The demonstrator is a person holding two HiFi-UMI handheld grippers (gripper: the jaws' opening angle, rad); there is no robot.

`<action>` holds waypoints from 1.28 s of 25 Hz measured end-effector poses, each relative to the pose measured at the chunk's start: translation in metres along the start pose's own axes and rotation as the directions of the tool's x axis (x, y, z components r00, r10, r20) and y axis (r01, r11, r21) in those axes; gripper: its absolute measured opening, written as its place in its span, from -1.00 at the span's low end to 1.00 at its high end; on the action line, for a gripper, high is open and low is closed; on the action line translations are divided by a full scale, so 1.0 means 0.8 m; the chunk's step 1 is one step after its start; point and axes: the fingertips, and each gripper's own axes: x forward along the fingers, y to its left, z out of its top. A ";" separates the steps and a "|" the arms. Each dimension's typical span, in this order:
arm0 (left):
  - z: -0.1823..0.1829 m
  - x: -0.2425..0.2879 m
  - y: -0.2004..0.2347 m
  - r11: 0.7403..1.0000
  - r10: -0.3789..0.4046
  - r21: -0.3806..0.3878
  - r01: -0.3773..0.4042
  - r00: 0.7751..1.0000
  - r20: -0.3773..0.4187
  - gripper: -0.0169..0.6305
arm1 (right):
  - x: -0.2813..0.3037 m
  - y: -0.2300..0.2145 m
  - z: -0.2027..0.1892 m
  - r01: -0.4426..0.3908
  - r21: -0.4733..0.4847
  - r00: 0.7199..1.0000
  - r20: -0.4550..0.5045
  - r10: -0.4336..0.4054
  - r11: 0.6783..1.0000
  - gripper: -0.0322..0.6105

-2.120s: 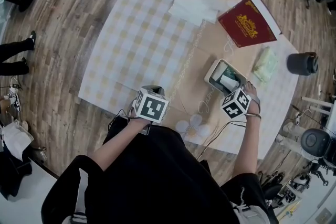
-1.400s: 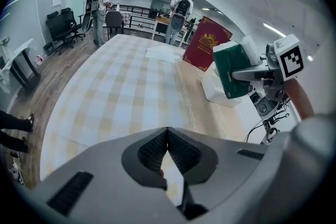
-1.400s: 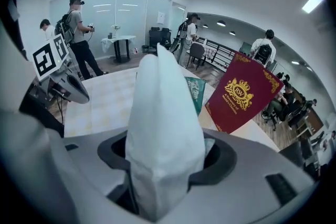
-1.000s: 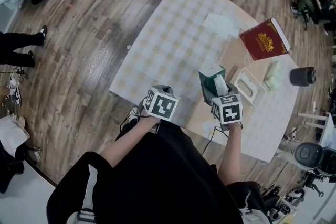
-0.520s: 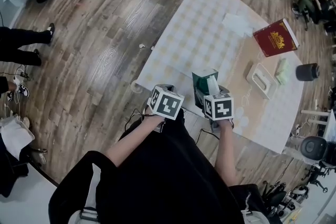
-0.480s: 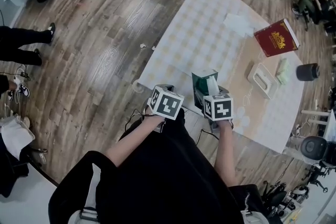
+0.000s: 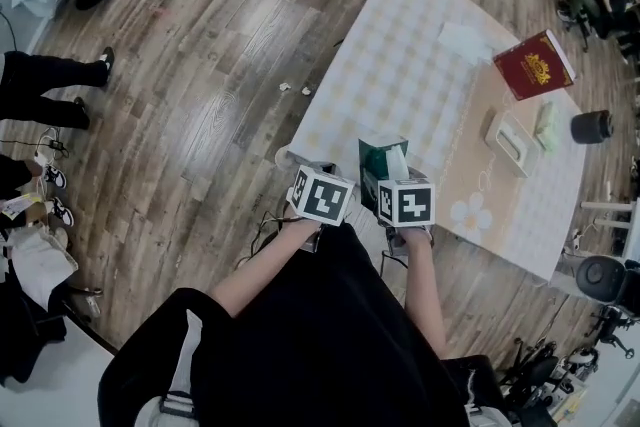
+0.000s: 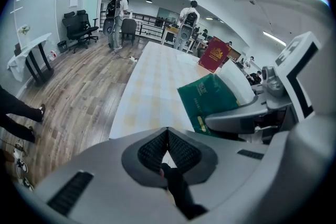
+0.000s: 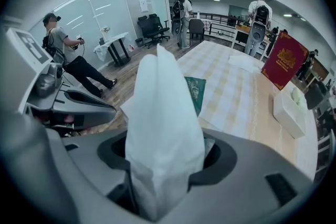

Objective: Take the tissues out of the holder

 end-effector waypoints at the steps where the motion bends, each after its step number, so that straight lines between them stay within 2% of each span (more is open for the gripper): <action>1: 0.000 -0.001 -0.001 1.000 0.003 0.000 -0.003 1.000 0.001 -0.94 | 0.001 0.003 0.001 -0.009 0.004 1.000 0.002 0.009 1.000 0.02; 8: 0.014 0.012 -0.003 0.999 0.038 -0.022 -0.038 0.999 0.001 -0.94 | 0.014 -0.002 0.007 -0.054 0.005 0.998 -0.010 0.054 0.999 0.02; 21: 0.088 0.039 -0.005 0.993 0.112 -0.042 -0.111 0.993 0.024 -0.95 | 0.034 -0.057 0.067 -0.107 0.020 0.994 0.036 0.107 0.994 0.02; 27: 0.118 0.047 0.015 0.995 0.098 -0.036 -0.097 0.995 0.021 -0.95 | 0.047 -0.068 0.099 -0.090 0.069 0.995 0.047 0.087 0.994 0.02; 32: 0.152 0.057 0.042 0.999 0.052 0.008 -0.052 0.999 0.007 -0.95 | 0.067 -0.073 0.136 -0.044 0.143 0.998 0.043 0.039 0.989 0.02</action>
